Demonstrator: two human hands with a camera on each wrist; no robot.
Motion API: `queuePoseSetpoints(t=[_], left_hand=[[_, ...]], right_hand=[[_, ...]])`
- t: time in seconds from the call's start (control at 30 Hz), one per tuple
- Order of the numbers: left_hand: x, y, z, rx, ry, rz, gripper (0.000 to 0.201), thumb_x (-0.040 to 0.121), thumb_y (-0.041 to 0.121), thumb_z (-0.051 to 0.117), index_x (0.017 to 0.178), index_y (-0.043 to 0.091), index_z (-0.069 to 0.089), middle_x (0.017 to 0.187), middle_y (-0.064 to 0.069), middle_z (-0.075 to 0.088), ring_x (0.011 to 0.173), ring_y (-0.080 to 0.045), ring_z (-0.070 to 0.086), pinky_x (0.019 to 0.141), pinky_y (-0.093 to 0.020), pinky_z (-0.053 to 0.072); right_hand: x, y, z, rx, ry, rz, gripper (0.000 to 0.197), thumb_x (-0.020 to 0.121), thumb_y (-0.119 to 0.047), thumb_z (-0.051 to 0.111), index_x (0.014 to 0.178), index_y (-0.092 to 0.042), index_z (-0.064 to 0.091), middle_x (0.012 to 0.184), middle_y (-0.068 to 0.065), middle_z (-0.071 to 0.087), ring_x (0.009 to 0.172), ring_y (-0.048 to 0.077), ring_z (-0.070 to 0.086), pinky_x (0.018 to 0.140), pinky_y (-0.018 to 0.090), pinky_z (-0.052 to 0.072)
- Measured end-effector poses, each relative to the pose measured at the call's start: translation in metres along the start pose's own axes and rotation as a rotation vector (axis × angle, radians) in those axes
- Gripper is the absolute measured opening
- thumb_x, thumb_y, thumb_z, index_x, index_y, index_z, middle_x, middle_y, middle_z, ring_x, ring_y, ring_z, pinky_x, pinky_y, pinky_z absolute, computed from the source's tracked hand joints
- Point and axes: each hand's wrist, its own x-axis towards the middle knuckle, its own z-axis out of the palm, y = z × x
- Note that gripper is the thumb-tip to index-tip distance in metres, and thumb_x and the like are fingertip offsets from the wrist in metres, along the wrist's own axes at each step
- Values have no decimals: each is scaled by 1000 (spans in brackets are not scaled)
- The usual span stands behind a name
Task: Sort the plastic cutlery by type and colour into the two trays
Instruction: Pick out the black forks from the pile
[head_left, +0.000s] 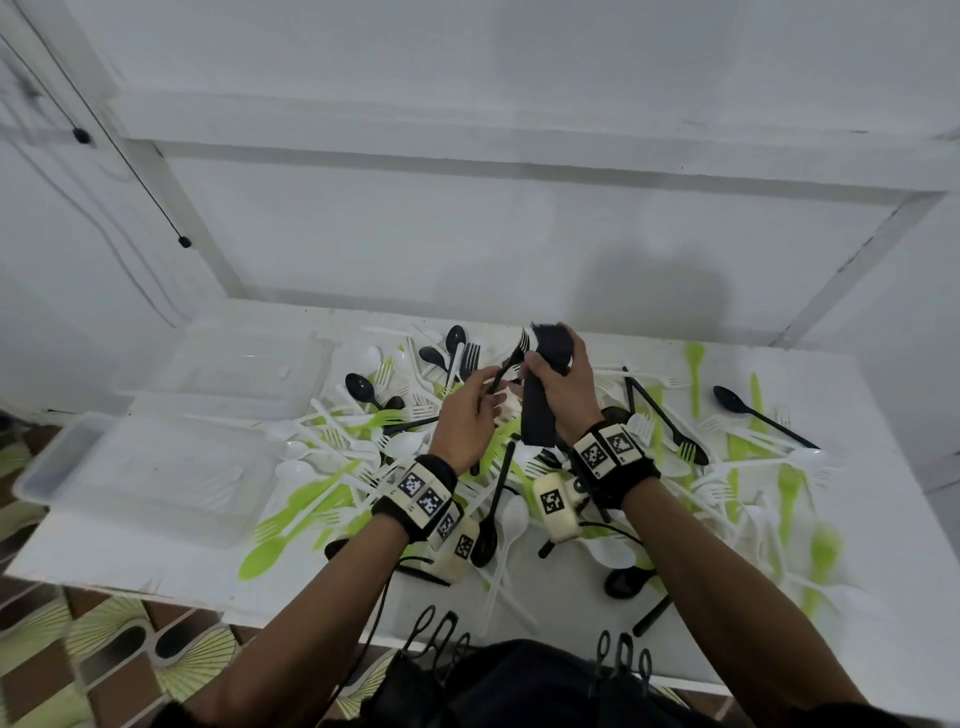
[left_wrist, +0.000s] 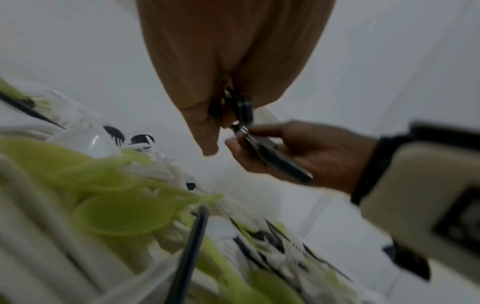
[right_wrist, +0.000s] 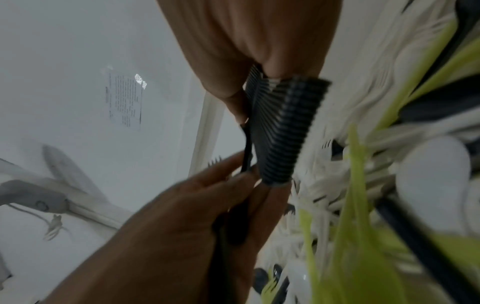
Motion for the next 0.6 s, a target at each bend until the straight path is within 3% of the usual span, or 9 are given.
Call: queuePoseSetpoints(t=[0.03,0.1,0.2,0.3,0.4,0.47,0.53,0.6], left_hand=[[-2,-1,5,87,-2,69,39,104,-1,39,140,7,51,125,-15,68,109,-25,68,94,-40,56],[-8,-2,13,202,2,152,41,102,-1,41,141,6,51,126,-14,68,111,-26,65,92,-31,52],[-16,-3,16,167,10,122,42,102,-3,42,143,6,49,132,-2,62,117,-11,57,93,-8,41],[-20,-6,12,147,-18,102,42,104,-2,42,145,5,47,129,6,56,119,-6,53,94,-2,36],[-21,-7,8,121,-82,90,44,106,2,40,149,7,44,140,-2,56,129,-14,53,103,-9,38],[-22,-5,3,66,-154,73,46,108,5,36,153,11,39,149,-6,51,133,-15,53,112,-28,43],[-23,5,-5,-62,-222,-8,52,106,-2,27,152,21,34,152,-5,45,124,-18,62,96,-44,58],[-18,12,-14,-125,-229,-84,64,99,-11,23,146,32,26,149,-8,40,105,-25,72,75,-43,63]], right_hand=[[-3,3,6,-24,24,2,57,92,-21,72,140,-35,44,109,13,70,88,29,70,90,59,57],[-9,8,14,-131,117,8,54,95,-32,66,142,-37,41,116,4,68,103,27,67,99,53,54],[-15,14,18,-172,173,53,51,99,-36,59,146,-37,37,124,3,62,110,26,61,100,42,51],[-18,18,19,-161,138,81,54,96,-38,63,145,-37,39,126,1,62,112,24,61,103,43,51],[-17,20,21,-158,108,104,65,89,-31,72,144,-37,37,124,3,63,110,24,64,100,47,53],[-15,16,22,-165,95,97,66,86,-27,72,141,-39,37,121,5,64,107,26,65,98,50,55],[-10,10,22,-157,77,102,66,81,-26,71,135,-45,38,116,7,65,99,30,67,92,55,57],[-7,2,19,-101,51,131,65,81,-17,70,133,-42,39,108,16,66,80,31,67,77,53,60]])
